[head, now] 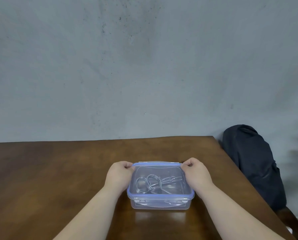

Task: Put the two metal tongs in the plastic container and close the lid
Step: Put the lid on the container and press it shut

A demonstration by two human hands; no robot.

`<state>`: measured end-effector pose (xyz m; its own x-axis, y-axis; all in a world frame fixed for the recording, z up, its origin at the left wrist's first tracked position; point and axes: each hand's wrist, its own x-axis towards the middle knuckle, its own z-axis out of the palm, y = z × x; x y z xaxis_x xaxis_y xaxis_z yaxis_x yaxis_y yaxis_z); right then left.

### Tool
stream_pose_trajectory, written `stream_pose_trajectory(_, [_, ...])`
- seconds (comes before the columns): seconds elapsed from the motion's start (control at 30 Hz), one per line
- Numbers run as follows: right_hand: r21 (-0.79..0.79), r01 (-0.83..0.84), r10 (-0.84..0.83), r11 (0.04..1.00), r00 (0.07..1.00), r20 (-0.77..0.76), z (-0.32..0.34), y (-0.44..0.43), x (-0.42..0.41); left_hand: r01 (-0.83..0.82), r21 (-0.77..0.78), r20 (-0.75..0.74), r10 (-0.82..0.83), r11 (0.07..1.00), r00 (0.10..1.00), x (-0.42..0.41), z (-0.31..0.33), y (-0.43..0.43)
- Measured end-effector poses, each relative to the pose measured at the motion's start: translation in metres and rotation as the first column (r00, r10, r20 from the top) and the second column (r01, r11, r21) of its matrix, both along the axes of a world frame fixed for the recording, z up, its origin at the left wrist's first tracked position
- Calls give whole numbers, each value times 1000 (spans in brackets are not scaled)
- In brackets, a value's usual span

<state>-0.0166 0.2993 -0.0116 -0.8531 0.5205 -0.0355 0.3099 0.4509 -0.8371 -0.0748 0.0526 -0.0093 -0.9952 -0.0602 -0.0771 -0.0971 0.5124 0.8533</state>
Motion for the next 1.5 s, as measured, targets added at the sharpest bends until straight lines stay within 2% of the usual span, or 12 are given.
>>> stream_pose_trajectory(0.23, [-41, 2, -1, 999, 1000, 9, -2, 2, -1, -5, -82, 6, 6, 997, 1000, 2, 1, 2])
stream_pose_trajectory(0.53, [-206, -66, 66, 976, 998, -4, -9, 4, -4, 54, 180, 122, -76, 982, 990, 4, -5, 14])
stream_pose_trajectory(0.67, [-488, -132, 128, 863, 991, -43, -14, 4, -3, 47, 446, 138, -121, 894, 983, 11, -4, 12])
stream_pose_trajectory(0.77, [-699, -171, 96, 695, 985, -146, -18, 3, -5, 25, 590, 163, -149, 807, 975, 14, -5, 13])
stream_pose_trajectory(0.87, [-779, -219, 70, 588, 973, -220, -21, 2, -6, 17, 735, 170, -208, 678, 963, 15, -10, 12])
stream_pose_trajectory(0.93, [-768, -236, 102, 595, 970, -220, -21, 3, -8, 50, 745, 163, -254, 665, 953, 13, -13, 9])
stream_pose_trajectory(1.0, [-680, -255, 175, 688, 967, -185, -22, 7, -9, 192, 563, 86, -288, 804, 954, 9, -16, 6])
stream_pose_trajectory(1.07, [-336, -378, 350, 863, 926, -143, -19, 16, -10, 436, 37, -51, -435, 899, 899, 6, -10, 0])
stream_pose_trajectory(1.1, [-76, -477, 472, 876, 878, -76, -14, 19, -9, 535, -226, -57, -559, 814, 827, 5, -6, -3])
stream_pose_trajectory(1.17, [300, -692, 672, 656, 717, 185, 3, 23, -6, 628, -566, 74, -726, 535, 684, 7, 6, -5])
stream_pose_trajectory(1.27, [399, -853, 664, 337, 516, 541, 29, 16, 2, 654, -693, 245, -753, 304, 610, 11, 19, -3])
stream_pose_trajectory(1.5, [446, -869, 534, 214, 486, 692, 47, -8, 8, 588, -769, 266, -712, 249, 650, 22, 25, 10])
